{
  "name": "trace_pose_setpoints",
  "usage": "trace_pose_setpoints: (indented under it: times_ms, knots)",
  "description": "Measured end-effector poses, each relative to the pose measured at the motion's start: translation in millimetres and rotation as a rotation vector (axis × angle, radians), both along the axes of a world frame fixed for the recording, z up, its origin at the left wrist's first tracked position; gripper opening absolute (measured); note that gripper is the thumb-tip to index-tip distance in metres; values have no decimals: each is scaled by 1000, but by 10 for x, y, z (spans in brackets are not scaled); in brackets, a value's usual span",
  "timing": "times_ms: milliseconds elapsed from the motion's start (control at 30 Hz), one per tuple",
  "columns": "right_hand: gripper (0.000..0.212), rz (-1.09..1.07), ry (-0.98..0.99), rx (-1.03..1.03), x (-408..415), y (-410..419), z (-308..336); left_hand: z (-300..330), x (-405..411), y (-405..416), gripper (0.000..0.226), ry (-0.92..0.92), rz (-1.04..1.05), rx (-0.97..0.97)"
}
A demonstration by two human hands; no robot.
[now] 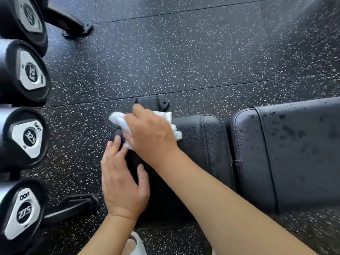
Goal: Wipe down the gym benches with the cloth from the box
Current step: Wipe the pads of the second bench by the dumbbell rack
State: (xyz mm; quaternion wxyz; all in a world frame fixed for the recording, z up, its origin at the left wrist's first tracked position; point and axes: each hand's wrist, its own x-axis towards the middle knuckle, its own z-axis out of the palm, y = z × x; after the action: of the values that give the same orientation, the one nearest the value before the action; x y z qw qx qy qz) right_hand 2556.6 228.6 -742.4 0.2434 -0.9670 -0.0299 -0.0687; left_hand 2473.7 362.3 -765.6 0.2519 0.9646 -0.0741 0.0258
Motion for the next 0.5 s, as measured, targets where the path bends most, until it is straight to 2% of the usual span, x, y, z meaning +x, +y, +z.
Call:
trace_pose_setpoints:
  times_ms: [100, 233, 367, 500]
  knots:
    - [14, -50, -66, -74, -397, -587, -42, 55, -15, -40, 62, 18, 14, 9]
    - [14, -279, -36, -156, -750, -913, -60, 86, 0, -52, 62, 34, 6, -7]
    - [18, -430, -15, -163, -756, -447, -76, 93, -4, -27, 60, 46, 8, -40]
    - [16, -381, -28, -82, -898, 219, -27, 107, -5, 24, 58, 64, -4, -101]
